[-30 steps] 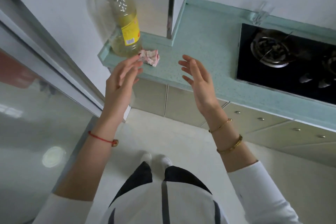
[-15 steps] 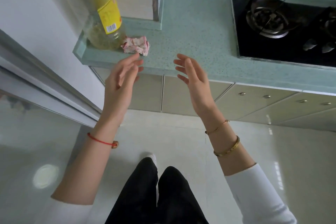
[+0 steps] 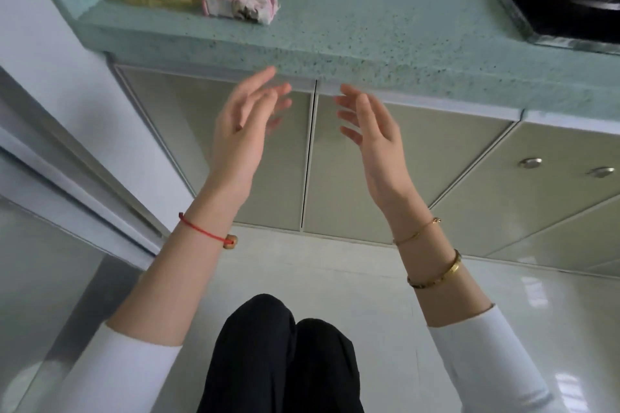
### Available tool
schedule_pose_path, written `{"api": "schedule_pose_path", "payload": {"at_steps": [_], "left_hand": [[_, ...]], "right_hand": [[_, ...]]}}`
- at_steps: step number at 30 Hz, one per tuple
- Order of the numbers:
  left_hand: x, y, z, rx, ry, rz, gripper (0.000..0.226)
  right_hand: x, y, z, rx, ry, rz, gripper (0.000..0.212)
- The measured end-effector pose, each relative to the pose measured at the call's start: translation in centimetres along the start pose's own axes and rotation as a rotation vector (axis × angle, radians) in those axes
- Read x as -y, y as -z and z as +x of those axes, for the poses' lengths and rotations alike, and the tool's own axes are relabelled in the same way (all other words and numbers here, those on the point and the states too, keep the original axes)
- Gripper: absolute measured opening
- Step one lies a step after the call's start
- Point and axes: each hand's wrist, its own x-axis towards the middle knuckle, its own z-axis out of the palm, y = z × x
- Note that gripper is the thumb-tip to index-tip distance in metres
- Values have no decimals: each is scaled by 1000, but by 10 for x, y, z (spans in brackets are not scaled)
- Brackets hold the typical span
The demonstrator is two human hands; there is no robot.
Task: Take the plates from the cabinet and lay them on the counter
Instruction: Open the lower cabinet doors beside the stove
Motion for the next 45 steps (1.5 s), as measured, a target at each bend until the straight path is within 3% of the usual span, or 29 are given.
{"api": "schedule_pose_path", "payload": {"at_steps": [7, 11, 14, 18, 24, 28, 33, 39, 45], "left_hand": [[63, -15, 45, -33, 162, -324, 48], [71, -21, 67, -11, 190, -387, 20], [72, -24, 75, -3, 178, -410, 27], [71, -22, 74, 16, 179, -430, 11], [64, -12, 49, 28, 153, -398, 16], [68, 11, 26, 39, 122, -393, 24], [69, 40, -4, 13, 98, -425, 21], [68, 77, -37, 75, 68, -455, 32], [67, 107, -81, 92, -107, -378, 46]], "right_hand": [[-60, -1, 15, 31, 138, -17, 32], [-70, -2, 23, 39, 176, -29, 35], [-74, -2, 29, 37, 176, -30, 35], [-83, 0, 36, 24, 175, -52, 37], [-91, 4, 35, 35, 204, -74, 38], [-90, -7, 26, 133, 270, -53, 42], [-83, -36, 5, 396, 434, -90, 47], [-80, -73, -17, 547, 617, -129, 40], [-80, -105, -38, 658, 788, -41, 30]]}}
